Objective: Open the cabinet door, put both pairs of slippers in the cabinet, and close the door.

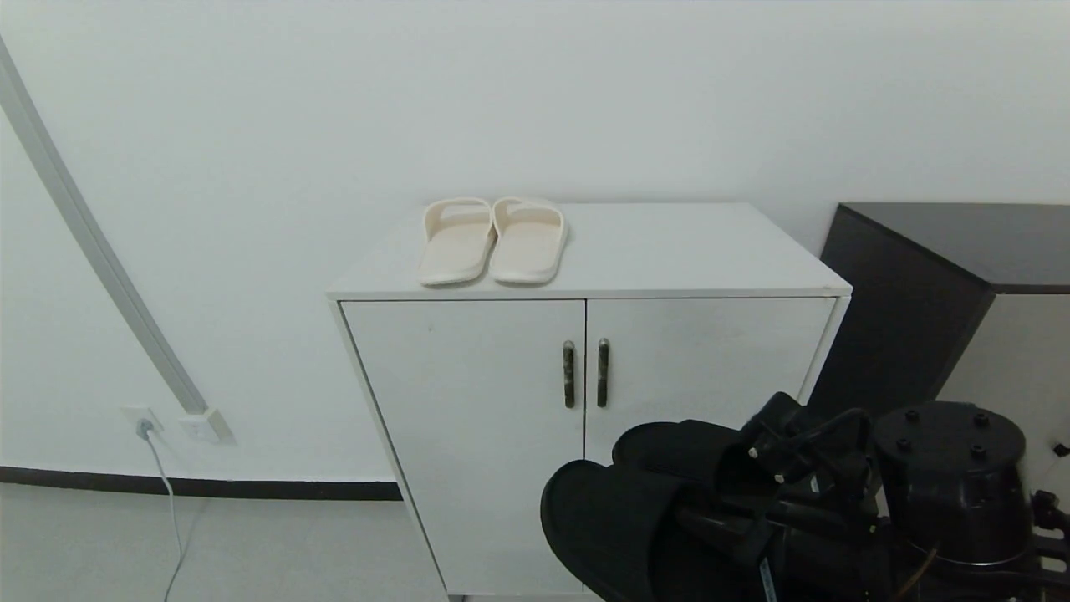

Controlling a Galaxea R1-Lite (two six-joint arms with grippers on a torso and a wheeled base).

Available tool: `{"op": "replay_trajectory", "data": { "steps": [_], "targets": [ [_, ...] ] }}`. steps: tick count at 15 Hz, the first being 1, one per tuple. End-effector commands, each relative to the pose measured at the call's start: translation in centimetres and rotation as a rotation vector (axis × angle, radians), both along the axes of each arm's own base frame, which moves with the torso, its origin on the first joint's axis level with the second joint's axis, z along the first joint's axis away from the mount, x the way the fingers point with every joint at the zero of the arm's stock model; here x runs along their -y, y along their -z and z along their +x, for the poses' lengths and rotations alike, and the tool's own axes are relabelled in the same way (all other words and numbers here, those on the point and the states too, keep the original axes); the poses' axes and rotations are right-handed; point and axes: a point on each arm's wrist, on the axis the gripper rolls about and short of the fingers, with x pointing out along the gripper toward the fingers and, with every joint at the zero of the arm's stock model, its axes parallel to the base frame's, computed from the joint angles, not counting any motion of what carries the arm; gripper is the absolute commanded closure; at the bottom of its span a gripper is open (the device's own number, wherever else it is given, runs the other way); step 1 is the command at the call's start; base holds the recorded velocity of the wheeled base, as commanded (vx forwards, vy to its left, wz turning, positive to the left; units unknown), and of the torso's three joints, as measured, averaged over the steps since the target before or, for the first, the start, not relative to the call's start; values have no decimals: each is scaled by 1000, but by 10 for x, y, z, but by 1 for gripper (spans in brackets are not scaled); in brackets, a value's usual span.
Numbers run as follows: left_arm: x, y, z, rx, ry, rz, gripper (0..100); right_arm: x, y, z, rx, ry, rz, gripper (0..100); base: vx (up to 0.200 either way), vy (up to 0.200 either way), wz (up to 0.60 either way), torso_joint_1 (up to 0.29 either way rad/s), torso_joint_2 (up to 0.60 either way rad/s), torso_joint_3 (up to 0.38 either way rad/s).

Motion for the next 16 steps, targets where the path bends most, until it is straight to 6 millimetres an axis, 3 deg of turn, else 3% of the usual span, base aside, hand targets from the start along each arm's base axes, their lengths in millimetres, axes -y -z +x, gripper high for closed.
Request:
{"op": "replay_trajectory", "data": {
  "steps": [1,9,16],
  "targets": [
    [0,0,0,0,0,-1,0,0,2,0,-4,0,-4,100,0,0,0,-159,496,320],
    [0,0,0,1,1,10,0,0,5,-4,-12,-13,-16,100,0,0,0,-137,473,336],
    [0,-1,0,-4,1,10,0,0,6,-4,-15,-13,-19,100,0,0,0,-41,384,329]
  ]
}}
